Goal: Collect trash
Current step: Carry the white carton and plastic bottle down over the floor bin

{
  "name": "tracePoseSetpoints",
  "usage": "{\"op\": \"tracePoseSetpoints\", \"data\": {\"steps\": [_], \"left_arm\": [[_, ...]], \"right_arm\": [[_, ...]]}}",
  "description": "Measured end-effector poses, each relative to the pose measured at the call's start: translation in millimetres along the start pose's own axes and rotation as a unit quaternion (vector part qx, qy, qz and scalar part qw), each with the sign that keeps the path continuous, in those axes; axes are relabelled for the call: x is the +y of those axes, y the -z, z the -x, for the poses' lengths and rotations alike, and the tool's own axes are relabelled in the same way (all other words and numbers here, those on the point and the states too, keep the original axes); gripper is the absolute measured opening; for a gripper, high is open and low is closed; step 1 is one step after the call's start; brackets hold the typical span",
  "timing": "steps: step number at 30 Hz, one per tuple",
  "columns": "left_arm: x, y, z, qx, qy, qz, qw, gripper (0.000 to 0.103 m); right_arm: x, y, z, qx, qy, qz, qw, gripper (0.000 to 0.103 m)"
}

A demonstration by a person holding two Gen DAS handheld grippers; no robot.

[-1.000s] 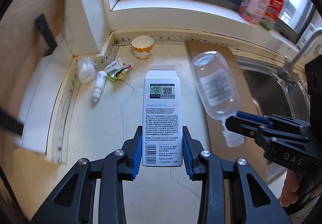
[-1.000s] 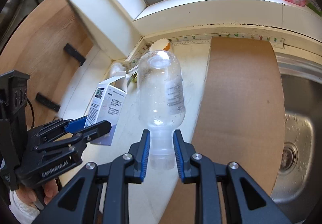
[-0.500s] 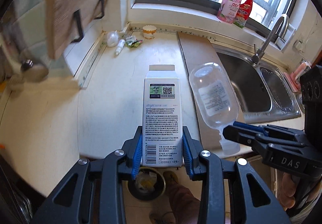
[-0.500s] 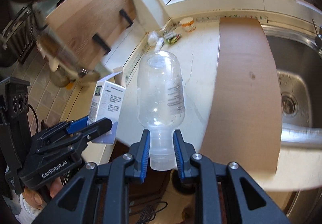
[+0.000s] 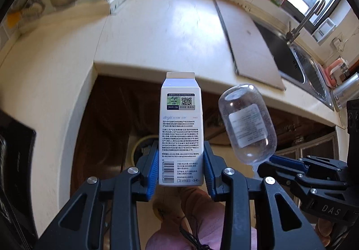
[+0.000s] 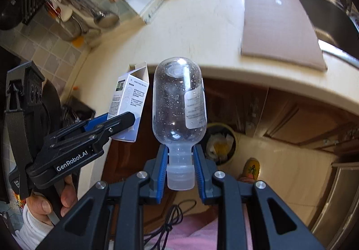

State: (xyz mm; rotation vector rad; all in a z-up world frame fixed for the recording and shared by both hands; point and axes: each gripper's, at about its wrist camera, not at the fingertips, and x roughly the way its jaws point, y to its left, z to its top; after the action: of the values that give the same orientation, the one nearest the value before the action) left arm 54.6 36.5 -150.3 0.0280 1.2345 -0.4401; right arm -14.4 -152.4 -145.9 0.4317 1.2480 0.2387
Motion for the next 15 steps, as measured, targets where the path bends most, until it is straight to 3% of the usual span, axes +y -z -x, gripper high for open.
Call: {"op": "tracePoseSetpoints", "data": {"steps": [8,15], "left_arm": [[24,37,-76,0.071,-0.007,0.036,0.9968,0.034],[59,82,-191,0.139,-0.012,0.077,0.9872,0.034]], "right_arm": [[-32,25,-88,0.097,0.016,-0.032,0.995,0.023],[-87,44,-200,0.185,0.029,-0.086,0.979,0.023]]}}
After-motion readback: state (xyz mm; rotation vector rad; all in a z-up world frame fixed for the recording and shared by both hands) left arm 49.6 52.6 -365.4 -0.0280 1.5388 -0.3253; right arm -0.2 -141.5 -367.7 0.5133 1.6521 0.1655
